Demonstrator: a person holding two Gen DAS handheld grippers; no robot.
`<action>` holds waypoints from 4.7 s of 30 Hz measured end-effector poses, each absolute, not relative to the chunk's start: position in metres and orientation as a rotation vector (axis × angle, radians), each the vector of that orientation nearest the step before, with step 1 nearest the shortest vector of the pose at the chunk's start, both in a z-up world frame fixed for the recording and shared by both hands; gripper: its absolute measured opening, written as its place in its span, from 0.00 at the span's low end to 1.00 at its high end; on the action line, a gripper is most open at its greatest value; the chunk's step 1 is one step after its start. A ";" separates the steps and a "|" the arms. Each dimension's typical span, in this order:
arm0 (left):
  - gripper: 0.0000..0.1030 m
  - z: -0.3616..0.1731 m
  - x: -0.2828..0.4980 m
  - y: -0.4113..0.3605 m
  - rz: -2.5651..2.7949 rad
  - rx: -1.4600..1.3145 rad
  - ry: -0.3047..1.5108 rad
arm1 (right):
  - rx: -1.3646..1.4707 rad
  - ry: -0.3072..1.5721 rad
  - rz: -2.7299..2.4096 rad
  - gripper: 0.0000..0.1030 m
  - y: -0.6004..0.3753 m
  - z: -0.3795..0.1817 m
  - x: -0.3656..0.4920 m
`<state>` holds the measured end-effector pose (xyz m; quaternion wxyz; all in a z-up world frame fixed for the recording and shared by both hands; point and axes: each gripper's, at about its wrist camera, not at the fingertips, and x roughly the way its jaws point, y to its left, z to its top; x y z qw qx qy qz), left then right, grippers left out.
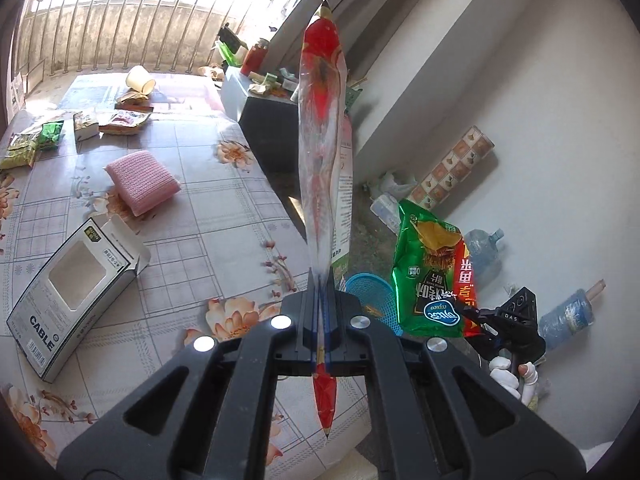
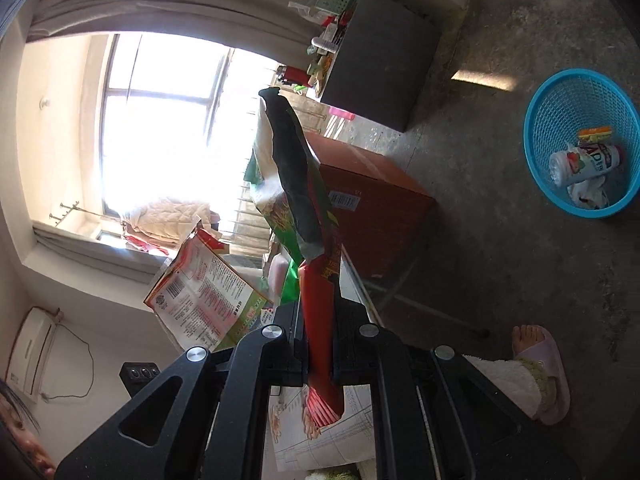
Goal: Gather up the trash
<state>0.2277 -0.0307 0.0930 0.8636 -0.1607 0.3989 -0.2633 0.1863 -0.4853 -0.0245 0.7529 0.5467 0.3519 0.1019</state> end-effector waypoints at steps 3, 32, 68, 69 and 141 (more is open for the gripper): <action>0.00 0.090 0.252 -0.082 -0.640 -0.303 0.874 | 1.214 0.735 0.079 0.08 -0.525 -0.034 0.159; 0.00 -0.068 0.376 -0.359 -0.841 -0.132 1.333 | 1.193 1.004 -0.527 0.49 -0.671 -0.248 0.200; 0.52 -0.053 0.385 -0.342 -0.804 -0.180 1.327 | 0.592 1.466 -0.503 0.23 -0.625 -0.301 0.351; 0.53 -0.039 0.374 -0.317 -0.821 -0.192 1.301 | 0.590 1.506 -0.524 0.23 -0.629 -0.316 0.358; 0.55 -0.059 0.251 0.223 -0.033 -0.647 1.001 | 0.509 1.323 0.525 0.65 -0.060 -0.006 0.395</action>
